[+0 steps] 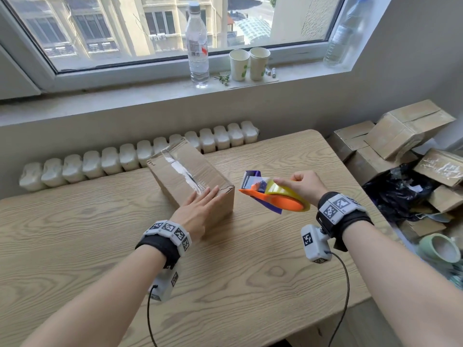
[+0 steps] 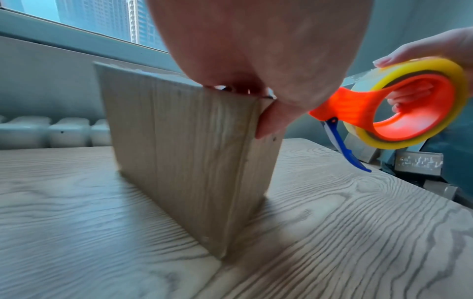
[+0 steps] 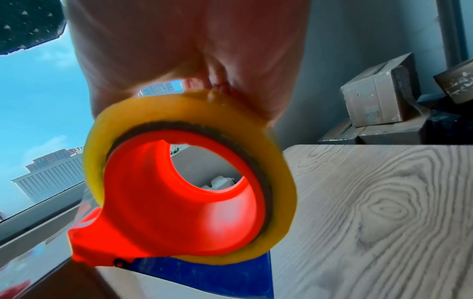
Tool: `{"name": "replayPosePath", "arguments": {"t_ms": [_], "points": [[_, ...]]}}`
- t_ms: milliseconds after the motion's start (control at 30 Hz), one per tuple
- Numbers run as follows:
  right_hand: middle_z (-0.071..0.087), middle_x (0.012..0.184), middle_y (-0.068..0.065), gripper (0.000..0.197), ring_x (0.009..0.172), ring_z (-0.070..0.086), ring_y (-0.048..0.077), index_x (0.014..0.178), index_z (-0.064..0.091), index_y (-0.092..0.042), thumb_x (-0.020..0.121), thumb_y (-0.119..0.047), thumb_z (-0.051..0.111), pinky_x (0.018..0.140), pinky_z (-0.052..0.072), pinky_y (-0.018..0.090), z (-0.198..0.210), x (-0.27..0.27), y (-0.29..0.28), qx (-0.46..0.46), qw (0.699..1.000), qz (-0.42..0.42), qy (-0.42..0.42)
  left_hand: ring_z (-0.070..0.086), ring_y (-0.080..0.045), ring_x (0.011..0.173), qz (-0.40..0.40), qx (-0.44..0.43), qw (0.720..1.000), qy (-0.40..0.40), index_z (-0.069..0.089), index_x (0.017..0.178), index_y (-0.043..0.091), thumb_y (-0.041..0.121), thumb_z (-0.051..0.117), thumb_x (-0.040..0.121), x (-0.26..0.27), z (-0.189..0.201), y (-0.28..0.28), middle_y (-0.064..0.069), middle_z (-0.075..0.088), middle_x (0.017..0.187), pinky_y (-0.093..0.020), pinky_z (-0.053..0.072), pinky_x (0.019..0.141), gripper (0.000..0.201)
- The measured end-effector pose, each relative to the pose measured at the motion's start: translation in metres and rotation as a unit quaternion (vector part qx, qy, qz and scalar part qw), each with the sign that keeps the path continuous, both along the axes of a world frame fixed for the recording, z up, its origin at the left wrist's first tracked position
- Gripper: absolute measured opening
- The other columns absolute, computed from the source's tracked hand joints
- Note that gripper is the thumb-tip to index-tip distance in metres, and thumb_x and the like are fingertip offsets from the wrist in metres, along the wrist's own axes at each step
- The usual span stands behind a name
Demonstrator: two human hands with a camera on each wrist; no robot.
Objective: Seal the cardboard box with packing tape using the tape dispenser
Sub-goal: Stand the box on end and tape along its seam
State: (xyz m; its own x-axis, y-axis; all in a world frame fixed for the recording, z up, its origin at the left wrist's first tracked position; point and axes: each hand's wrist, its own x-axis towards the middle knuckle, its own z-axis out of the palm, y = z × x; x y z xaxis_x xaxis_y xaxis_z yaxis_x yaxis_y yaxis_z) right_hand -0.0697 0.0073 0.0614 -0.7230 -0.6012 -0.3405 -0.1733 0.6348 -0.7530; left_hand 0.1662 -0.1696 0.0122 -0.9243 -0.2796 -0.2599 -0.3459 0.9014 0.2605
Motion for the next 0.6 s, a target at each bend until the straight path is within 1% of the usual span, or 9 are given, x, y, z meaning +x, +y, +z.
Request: {"name": "replayPosePath", "arguments": {"t_ms": [67, 133, 200, 267, 367, 433, 467, 533, 600], "points": [[0.057, 0.067, 0.003, 0.042, 0.066, 0.056, 0.020, 0.058, 0.049, -0.017, 0.071, -0.048, 0.074, 0.061, 0.043, 0.031, 0.010, 0.000, -0.006, -0.002, 1.000, 0.008, -0.006, -0.011, -0.001, 0.138, -0.005, 0.017, 1.000, 0.004, -0.010, 0.146, 0.024, -0.019, 0.044, 0.070, 0.008, 0.002, -0.004, 0.006, -0.004, 0.158, -0.021, -0.010, 0.112, 0.103], [0.058, 0.067, 0.003, 0.039, 0.067, 0.056, 0.021, 0.058, 0.051, -0.017, 0.071, -0.046, 0.075, 0.062, 0.043, 0.031, 0.019, 0.002, -0.012, -0.005, 1.000, 0.021, -0.009, -0.010, -0.001, 0.139, -0.020, 0.012, 1.000, 0.003, -0.008, 0.147, 0.022, -0.023, 0.044, 0.070, 0.014, 0.006, -0.008, 0.005, -0.004, 0.158, -0.018, -0.009, 0.112, 0.102], [0.060, 0.072, 0.006, 0.038, 0.070, 0.057, 0.024, 0.060, 0.055, -0.016, 0.071, -0.047, 0.074, 0.065, 0.045, 0.035, 0.025, 0.004, -0.018, -0.003, 0.999, 0.041, -0.004, -0.006, -0.008, 0.144, -0.031, 0.012, 0.999, -0.003, -0.003, 0.148, 0.022, -0.023, 0.045, 0.072, 0.018, 0.007, -0.010, 0.005, -0.003, 0.158, -0.021, -0.006, 0.114, 0.100], [0.063, 0.079, 0.009, 0.039, 0.075, 0.060, 0.025, 0.064, 0.058, -0.014, 0.071, -0.049, 0.074, 0.068, 0.048, 0.037, 0.030, 0.009, -0.024, 0.005, 0.998, 0.062, 0.000, -0.001, -0.010, 0.145, -0.017, 0.021, 1.000, 0.008, 0.002, 0.148, 0.022, -0.020, 0.045, 0.075, 0.020, 0.009, -0.009, 0.005, 0.000, 0.158, -0.022, -0.001, 0.115, 0.094], [0.062, 0.074, 0.005, 0.039, 0.072, 0.059, 0.022, 0.062, 0.057, -0.016, 0.069, -0.050, 0.075, 0.064, 0.046, 0.034, 0.038, 0.018, -0.032, 0.007, 0.996, 0.093, 0.010, 0.014, -0.013, 0.144, 0.061, 0.046, 0.993, 0.094, 0.013, 0.147, 0.023, -0.016, 0.038, 0.083, 0.016, 0.020, -0.010, 0.004, 0.009, 0.158, -0.029, 0.015, 0.118, 0.080], [0.057, 0.069, 0.004, 0.040, 0.067, 0.056, 0.018, 0.063, 0.056, -0.015, 0.070, -0.049, 0.075, 0.061, 0.043, 0.031, 0.046, 0.025, -0.038, 0.013, 0.992, 0.125, 0.033, 0.028, -0.019, 0.140, 0.094, 0.066, 0.980, 0.160, 0.025, 0.145, 0.023, -0.007, 0.038, 0.091, 0.007, 0.040, -0.013, 0.001, 0.018, 0.156, -0.034, 0.029, 0.113, 0.063], [0.055, 0.068, 0.004, 0.040, 0.065, 0.054, 0.017, 0.064, 0.055, -0.015, 0.070, -0.049, 0.074, 0.061, 0.042, 0.030, 0.051, 0.028, -0.043, 0.017, 0.989, 0.142, 0.046, 0.032, -0.020, 0.138, 0.100, 0.075, 0.976, 0.178, 0.030, 0.143, 0.023, -0.002, 0.038, 0.094, 0.002, 0.053, -0.014, -0.001, 0.020, 0.156, -0.035, 0.033, 0.110, 0.056], [0.048, 0.062, 0.003, 0.041, 0.060, 0.047, 0.016, 0.062, 0.053, -0.014, 0.070, -0.047, 0.075, 0.058, 0.037, 0.028, 0.060, 0.037, -0.052, 0.017, 0.982, 0.173, 0.070, 0.032, -0.020, 0.138, 0.099, 0.088, 0.975, 0.179, 0.039, 0.138, 0.024, 0.006, 0.037, 0.097, -0.007, 0.076, -0.016, -0.002, 0.024, 0.155, -0.038, 0.033, 0.110, 0.045], [0.043, 0.057, 0.001, 0.042, 0.056, 0.042, 0.014, 0.060, 0.049, -0.014, 0.070, -0.045, 0.077, 0.053, 0.033, 0.026, 0.067, 0.044, -0.059, 0.013, 0.977, 0.195, 0.089, 0.024, -0.021, 0.142, 0.079, 0.097, 0.979, 0.163, 0.052, 0.129, 0.020, 0.007, 0.039, 0.097, -0.013, 0.094, -0.015, -0.006, 0.030, 0.152, -0.039, 0.024, 0.115, 0.037]]}}
